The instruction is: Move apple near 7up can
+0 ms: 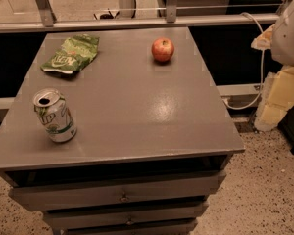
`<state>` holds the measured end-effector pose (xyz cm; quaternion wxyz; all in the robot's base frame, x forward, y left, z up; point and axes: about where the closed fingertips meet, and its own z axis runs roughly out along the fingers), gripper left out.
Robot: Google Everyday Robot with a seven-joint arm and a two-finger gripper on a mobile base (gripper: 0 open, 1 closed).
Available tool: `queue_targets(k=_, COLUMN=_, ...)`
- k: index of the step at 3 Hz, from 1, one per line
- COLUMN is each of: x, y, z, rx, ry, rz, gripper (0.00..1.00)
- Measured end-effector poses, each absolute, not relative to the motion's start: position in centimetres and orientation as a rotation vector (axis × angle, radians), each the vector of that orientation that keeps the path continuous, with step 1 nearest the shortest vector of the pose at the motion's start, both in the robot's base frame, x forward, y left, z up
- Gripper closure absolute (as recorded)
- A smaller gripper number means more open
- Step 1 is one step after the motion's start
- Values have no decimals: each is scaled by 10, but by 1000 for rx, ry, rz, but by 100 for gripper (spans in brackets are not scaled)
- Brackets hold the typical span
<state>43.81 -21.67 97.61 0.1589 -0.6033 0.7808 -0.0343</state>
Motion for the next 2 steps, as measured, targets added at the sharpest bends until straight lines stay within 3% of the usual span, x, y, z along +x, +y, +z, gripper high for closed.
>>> queue_targets(k=2, x=465, y=-220, z=963, rx=-1658, ry=2188, rz=-32, gripper=0)
